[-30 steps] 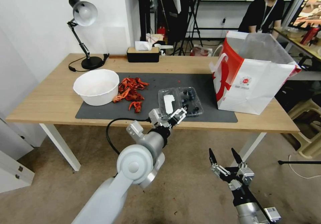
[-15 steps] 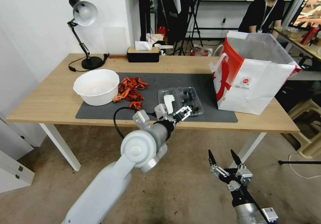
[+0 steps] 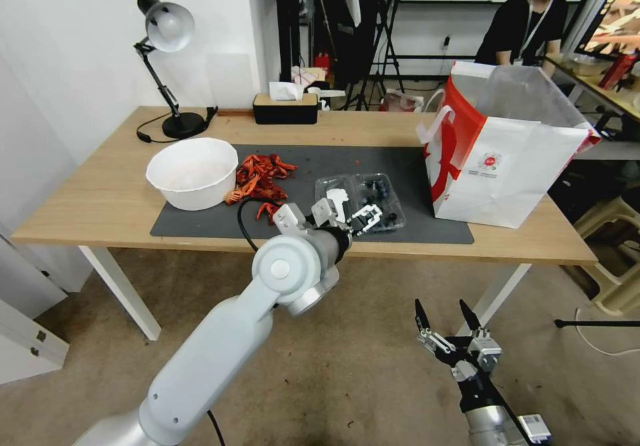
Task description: Close the takeout container lid, then place the container into the takeout bag.
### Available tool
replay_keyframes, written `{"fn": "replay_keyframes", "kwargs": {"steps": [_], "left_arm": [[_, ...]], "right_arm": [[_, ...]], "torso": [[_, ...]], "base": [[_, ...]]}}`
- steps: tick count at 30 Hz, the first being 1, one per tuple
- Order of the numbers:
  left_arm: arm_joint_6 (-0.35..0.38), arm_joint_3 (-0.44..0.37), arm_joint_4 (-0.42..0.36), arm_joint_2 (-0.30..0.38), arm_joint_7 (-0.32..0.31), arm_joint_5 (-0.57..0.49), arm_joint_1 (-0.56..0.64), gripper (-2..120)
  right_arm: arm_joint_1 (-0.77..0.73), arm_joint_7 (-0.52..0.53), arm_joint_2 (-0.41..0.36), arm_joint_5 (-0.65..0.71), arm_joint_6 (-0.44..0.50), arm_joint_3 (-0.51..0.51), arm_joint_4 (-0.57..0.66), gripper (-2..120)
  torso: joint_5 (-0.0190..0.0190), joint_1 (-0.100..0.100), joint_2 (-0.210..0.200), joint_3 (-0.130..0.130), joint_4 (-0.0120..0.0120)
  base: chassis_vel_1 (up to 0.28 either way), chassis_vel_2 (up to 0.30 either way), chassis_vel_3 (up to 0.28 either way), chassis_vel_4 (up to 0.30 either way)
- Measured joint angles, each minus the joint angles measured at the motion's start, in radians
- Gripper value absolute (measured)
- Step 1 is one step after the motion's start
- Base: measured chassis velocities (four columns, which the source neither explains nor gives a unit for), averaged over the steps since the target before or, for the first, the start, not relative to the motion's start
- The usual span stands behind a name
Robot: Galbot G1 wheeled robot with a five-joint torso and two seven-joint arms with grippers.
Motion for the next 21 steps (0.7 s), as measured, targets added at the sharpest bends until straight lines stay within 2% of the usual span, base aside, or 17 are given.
{"fn": "replay_keyframes", "kwargs": {"steps": [21], "left_arm": [[-0.029, 0.023, 0.066, -0.034, 0.013, 0.025, -0.012, 100]], "right_arm": [[0.002, 0.0, 0.004, 0.007, 0.015, 0.003, -0.026, 100]], "torso": [[0.0, 0.0, 0.0, 0.0, 0.0001]], "base": [[0.0, 0.0, 0.0, 0.0]]}}
